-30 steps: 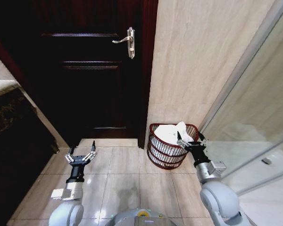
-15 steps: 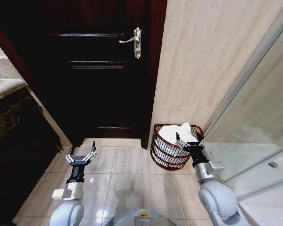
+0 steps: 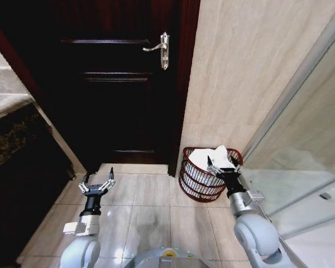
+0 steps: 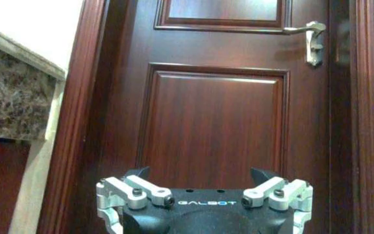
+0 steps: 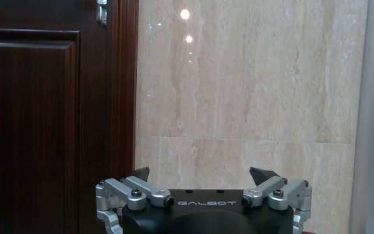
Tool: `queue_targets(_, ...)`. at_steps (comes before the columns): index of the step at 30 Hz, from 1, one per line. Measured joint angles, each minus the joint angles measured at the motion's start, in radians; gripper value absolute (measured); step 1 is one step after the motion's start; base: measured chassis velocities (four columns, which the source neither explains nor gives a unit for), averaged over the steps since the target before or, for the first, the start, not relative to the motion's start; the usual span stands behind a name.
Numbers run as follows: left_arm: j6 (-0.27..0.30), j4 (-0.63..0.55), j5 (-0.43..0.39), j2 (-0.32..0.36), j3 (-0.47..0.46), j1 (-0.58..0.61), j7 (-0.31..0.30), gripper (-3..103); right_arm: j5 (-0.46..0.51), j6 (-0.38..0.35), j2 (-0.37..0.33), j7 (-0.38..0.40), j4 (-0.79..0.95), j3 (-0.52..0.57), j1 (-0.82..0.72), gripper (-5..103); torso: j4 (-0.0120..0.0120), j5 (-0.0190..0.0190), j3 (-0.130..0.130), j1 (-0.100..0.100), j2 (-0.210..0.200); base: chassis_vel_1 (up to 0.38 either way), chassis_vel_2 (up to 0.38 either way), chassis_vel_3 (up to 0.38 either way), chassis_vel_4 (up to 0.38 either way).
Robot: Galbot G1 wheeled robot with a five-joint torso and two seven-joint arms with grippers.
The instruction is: Discard the used towel into the hamper.
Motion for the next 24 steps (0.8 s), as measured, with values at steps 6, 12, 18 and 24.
queue_targets(6,-0.011,0.003,0.019,-0.005,0.004,-0.007,-0.017,100,0.017,0.003,-0.001,0.010,0.001,0.008,0.004,100,-0.0001,0.0000,0.000,0.000,0.000,0.000,0.000,0.000,0.000)
queue_targets(12,0.000,-0.010,0.029,-0.010,0.016,0.011,-0.016,100,0.036,0.007,0.006,0.016,0.000,0.033,-0.006,100,0.0000,0.0001,0.000,0.000,0.000,0.000,0.000,0.000,0.000)
queue_targets(18,0.003,-0.010,0.029,-0.009,0.020,0.010,-0.013,100,0.032,0.012,0.027,0.024,0.024,0.037,-0.023,100,0.0000,0.0001,0.000,0.000,0.000,0.000,0.000,0.000,0.000)
queue_targets(24,0.027,-0.016,0.059,-0.002,0.028,0.002,-0.007,100,0.009,0.031,0.072,0.010,0.036,0.067,-0.060,100,0.0000,-0.0001,0.000,0.000,0.000,0.000,0.000,0.000,0.000)
